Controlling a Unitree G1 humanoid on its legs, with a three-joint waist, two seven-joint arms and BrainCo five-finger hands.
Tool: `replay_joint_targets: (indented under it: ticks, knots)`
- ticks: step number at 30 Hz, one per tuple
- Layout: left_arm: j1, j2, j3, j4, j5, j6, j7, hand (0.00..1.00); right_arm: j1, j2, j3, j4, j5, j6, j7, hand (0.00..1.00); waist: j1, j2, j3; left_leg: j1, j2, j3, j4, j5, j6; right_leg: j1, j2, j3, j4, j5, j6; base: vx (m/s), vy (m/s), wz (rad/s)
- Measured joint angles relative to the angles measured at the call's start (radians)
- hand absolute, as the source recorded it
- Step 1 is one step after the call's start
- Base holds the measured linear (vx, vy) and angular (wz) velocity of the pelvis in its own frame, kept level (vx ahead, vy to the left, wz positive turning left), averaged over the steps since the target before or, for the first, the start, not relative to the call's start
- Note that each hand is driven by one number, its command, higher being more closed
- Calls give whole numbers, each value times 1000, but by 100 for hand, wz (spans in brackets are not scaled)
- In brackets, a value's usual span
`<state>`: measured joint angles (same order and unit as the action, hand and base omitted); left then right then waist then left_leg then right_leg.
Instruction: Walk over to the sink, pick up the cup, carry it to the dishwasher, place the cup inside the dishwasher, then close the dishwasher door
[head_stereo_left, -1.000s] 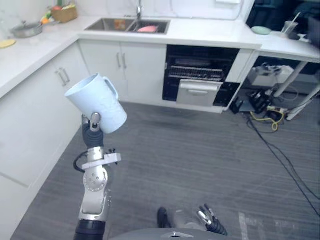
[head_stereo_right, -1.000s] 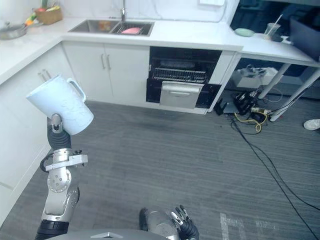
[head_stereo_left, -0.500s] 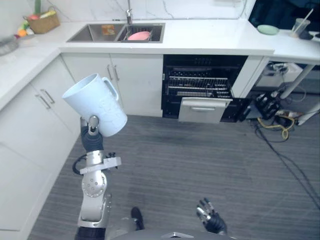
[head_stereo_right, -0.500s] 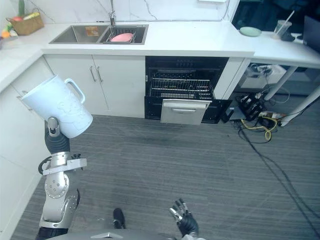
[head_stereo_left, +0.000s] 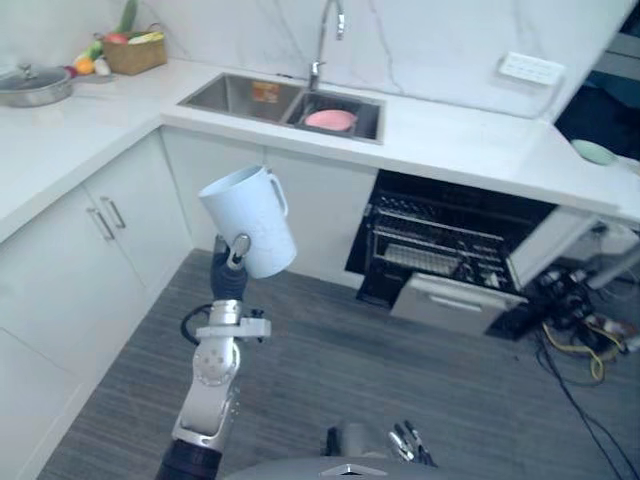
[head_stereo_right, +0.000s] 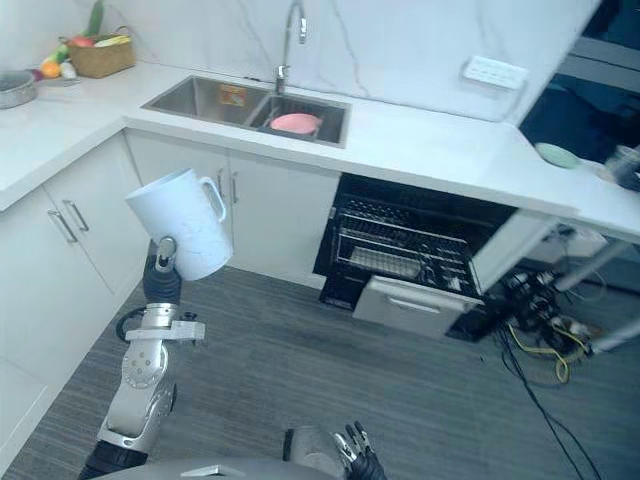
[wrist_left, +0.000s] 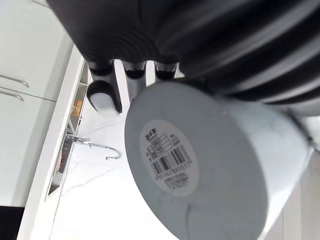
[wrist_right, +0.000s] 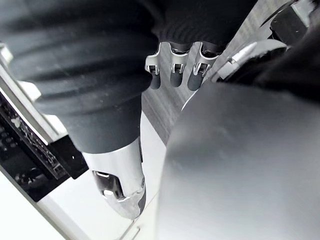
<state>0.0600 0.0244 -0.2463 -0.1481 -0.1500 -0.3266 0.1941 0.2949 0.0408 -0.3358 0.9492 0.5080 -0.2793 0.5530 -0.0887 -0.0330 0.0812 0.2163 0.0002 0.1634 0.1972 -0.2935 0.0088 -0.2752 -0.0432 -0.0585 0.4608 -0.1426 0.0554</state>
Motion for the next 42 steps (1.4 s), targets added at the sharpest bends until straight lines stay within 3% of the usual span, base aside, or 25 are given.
replay_joint_targets:
  ticks: [1,6,10,14,15,16,18,19,21,24,26,27,29,30,31,32,35,36,38,39,41,42]
  knots:
    - [39,-27,9,13,-25,-68,-47,100,75,-22,80,-72,55,43,-21,0,29,14,-34,-37,97,34,150,-119,-39,95,65,-8,-139,133,-53,84,-20,22]
    - [40,-27,11,13,-25,-68,-47,100,77,-22,78,-71,55,43,-21,0,28,18,-34,-42,97,43,145,-118,-39,86,66,-7,-145,133,-52,0,0,-3]
    - [48,-26,28,16,-48,-102,-46,100,84,-23,76,-71,52,41,-17,0,29,16,-47,-42,107,90,74,-90,-54,63,57,-62,-179,134,-65,16,-3,-26]
    - [56,-25,40,77,-71,-129,-46,100,96,-28,57,-73,53,33,4,0,23,44,-47,1,155,135,38,-99,-98,60,113,-71,-144,90,-67,162,-81,-27]
    - [64,-17,60,99,-86,-133,-43,100,96,-31,57,-78,54,23,6,0,20,36,-40,-50,198,170,249,-117,-136,58,118,-65,-66,8,-92,227,-120,-23]
    - [75,-15,64,102,-89,-133,-43,100,96,-33,56,-81,54,18,6,0,18,35,-40,-100,224,171,377,-101,-134,65,119,-63,-55,-9,-98,275,-160,-15]
    - [89,-18,69,101,-97,-135,-45,100,102,-40,55,-98,55,7,2,0,17,44,-38,-193,270,159,581,-35,-72,82,127,-59,-55,-26,-108,182,-85,-12]
    - [102,-16,76,109,-111,-148,-48,100,92,-64,47,-107,59,-23,2,0,27,47,-25,-293,298,113,752,-38,-43,123,134,-35,-74,-40,-132,280,-33,-29]
    - [100,-7,91,151,-113,-156,-56,100,45,-88,5,-82,94,-55,1,0,26,67,-14,-340,257,79,649,-103,-44,178,128,-7,-126,-37,-132,364,4,-42]
    - [118,14,110,169,-121,-157,-69,100,-10,-108,-12,-78,137,-104,2,0,29,45,-1,-349,138,-10,302,-81,-46,275,91,72,-225,-21,-113,307,84,-58]
    - [161,14,125,127,-119,-156,-68,100,-33,-119,-9,-148,166,-134,-7,0,32,28,7,-398,58,-189,96,49,-58,324,63,151,-287,-26,-91,330,191,-83]
    - [181,14,127,109,-119,-156,-66,100,-33,-121,-5,-178,170,-139,-16,0,33,29,7,-413,55,-236,59,83,-67,330,63,177,-293,-31,-83,378,255,-114]
    - [247,13,125,83,-99,-156,-61,100,-31,-131,18,-283,175,-151,-48,0,50,29,8,-400,68,-297,32,204,-132,362,63,287,-276,-83,-47,368,292,-145]
    - [258,13,122,83,-98,-156,-61,100,-27,-127,19,-312,175,-155,-60,0,55,26,8,-386,60,-292,52,235,-121,367,60,318,-260,-99,-34,392,371,-142]
    - [266,24,125,82,-97,-156,-57,100,-32,-102,24,-355,180,-168,-83,0,44,16,10,-389,48,-244,140,187,-90,382,36,355,-240,-119,-16,363,389,-114]
    - [264,36,125,78,-97,-159,-57,100,-26,-82,24,-401,202,-179,-90,0,29,-12,10,-399,48,-202,221,128,-63,384,21,362,-222,-125,-5,332,381,-101]
    - [240,51,108,79,-96,-160,-71,100,-12,-38,-14,-507,299,-220,-96,0,7,-29,13,-388,45,-132,268,57,-30,371,-2,372,-186,-127,-3,256,309,-89]
    - [216,57,96,79,-83,-161,-74,100,-8,-5,-34,-574,348,-263,-88,0,3,-39,21,-309,41,-50,211,44,-12,303,-22,312,-37,-123,18,241,255,-115]
    - [214,57,85,79,-74,-161,-74,100,-14,1,-28,-624,351,-287,-73,0,3,-32,29,-203,39,34,133,48,0,254,-64,178,107,-113,43,172,187,-140]
    - [207,56,78,78,-42,-161,-67,100,-12,0,-25,-649,337,-300,-71,0,-1,-19,29,-135,37,90,76,52,7,224,-107,42,182,-122,27,93,144,-124]
    - [194,58,77,75,-9,-161,-53,100,-10,-1,3,-687,288,-311,-77,0,-14,1,19,-89,46,157,26,52,8,193,-127,-114,186,-128,11,112,162,-113]
    - [190,64,78,60,1,-161,-41,100,-7,0,38,-735,261,-310,-81,0,-21,-5,15,-78,45,199,18,52,7,175,-123,-198,113,-92,-5,166,109,-114]
